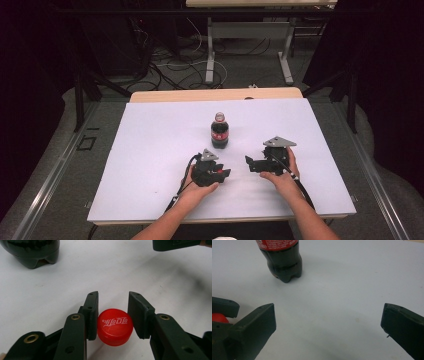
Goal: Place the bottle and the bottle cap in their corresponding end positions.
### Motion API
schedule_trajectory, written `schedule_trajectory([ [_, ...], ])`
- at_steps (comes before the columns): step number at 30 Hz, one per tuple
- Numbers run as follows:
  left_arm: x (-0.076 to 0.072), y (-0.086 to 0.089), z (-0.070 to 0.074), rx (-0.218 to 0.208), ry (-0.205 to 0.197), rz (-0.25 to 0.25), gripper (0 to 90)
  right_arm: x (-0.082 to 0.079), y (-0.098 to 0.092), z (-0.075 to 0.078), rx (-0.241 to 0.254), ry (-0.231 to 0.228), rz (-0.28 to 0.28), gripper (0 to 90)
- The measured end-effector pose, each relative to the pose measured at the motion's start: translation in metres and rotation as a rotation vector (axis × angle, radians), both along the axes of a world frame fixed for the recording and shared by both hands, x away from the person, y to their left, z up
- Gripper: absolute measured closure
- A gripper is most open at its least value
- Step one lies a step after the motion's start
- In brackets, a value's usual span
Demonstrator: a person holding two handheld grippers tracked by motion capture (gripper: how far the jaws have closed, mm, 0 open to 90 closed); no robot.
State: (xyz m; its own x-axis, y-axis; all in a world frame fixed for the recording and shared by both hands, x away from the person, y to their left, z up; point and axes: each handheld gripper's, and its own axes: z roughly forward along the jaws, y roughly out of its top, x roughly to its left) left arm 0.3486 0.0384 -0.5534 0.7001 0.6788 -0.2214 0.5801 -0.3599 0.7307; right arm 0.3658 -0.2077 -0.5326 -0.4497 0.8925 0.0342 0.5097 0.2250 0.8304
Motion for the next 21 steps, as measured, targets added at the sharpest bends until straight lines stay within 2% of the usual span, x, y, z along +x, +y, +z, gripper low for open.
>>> schedule_trajectory([
  [3,0.002,-0.001,-0.002,0.019,-0.016,-0.002,61.8,0.0,-0.002,-0.001,0.02,0.009,-0.008,0.0],
  [5,0.001,-0.002,-0.004,0.014,-0.002,0.003,61.5,0.0,-0.003,0.0,0.028,0.009,-0.011,0.0],
  [6,0.002,-0.002,-0.003,0.035,-0.011,-0.001,61.4,0.0,-0.002,0.0,0.03,0.009,-0.011,0.0],
  [9,0.003,-0.002,-0.005,0.023,0.001,-0.006,59.3,0.0,-0.001,-0.001,0.028,0.01,-0.007,0.0],
  [11,0.003,-0.002,-0.006,0.038,-0.005,-0.005,57.3,0.001,-0.001,-0.003,0.014,0.011,-0.006,0.0],
  [17,0.004,0.004,-0.001,0.027,-0.019,0.002,50.6,0.0,-0.002,-0.005,0.017,0.015,-0.009,0.0],
  [21,0.007,0.015,0.005,0.006,-0.015,0.032,43.7,0.0,-0.003,-0.005,0.016,0.011,-0.007,0.0],
])
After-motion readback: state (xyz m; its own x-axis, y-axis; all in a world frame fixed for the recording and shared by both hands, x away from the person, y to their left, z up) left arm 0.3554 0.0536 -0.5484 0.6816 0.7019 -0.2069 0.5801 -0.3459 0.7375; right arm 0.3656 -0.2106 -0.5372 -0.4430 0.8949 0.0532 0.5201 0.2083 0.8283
